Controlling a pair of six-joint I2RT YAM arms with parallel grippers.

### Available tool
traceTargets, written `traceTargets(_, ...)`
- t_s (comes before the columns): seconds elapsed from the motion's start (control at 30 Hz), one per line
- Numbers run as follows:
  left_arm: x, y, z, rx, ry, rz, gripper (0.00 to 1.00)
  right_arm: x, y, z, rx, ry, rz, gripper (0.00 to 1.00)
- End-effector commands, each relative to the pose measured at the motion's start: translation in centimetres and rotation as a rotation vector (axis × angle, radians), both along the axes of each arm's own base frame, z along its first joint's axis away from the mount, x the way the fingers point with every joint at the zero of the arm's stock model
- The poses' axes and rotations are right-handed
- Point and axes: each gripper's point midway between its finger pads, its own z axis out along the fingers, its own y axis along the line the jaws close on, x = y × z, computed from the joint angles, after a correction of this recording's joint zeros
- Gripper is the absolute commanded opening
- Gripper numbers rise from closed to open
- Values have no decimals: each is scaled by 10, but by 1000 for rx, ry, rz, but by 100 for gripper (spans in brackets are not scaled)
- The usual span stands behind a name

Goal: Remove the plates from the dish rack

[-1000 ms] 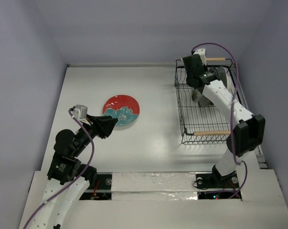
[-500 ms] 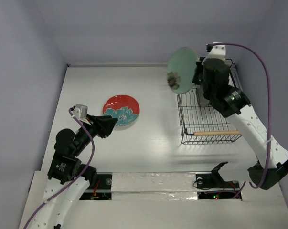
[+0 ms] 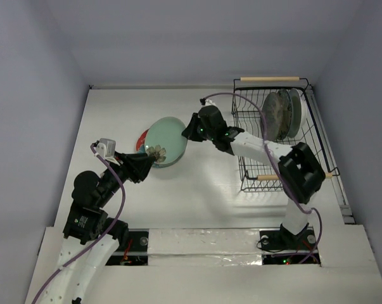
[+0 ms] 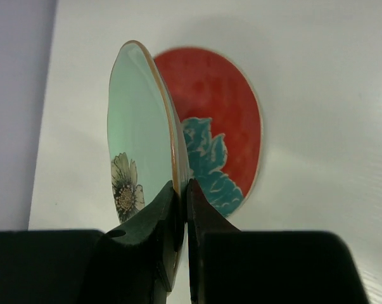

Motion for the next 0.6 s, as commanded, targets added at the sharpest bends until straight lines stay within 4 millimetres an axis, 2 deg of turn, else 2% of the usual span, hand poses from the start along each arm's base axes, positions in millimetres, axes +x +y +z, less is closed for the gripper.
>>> traceTargets(0.0,2,0,10,-15,-38,1,38,17,36,101,402,-151,14,0)
traceTargets(0.23,2,-1,10,-16,-40,-1,38,24,43,41,413,-38,-31,0)
traceTargets(0.37,2,-1,10,-17,-40,-1,38,18,51,12,377,12,-26,2)
traceTargets(0.57,3,1,10,-18,-42,4,38,15,50,-18,336,61,-32,8)
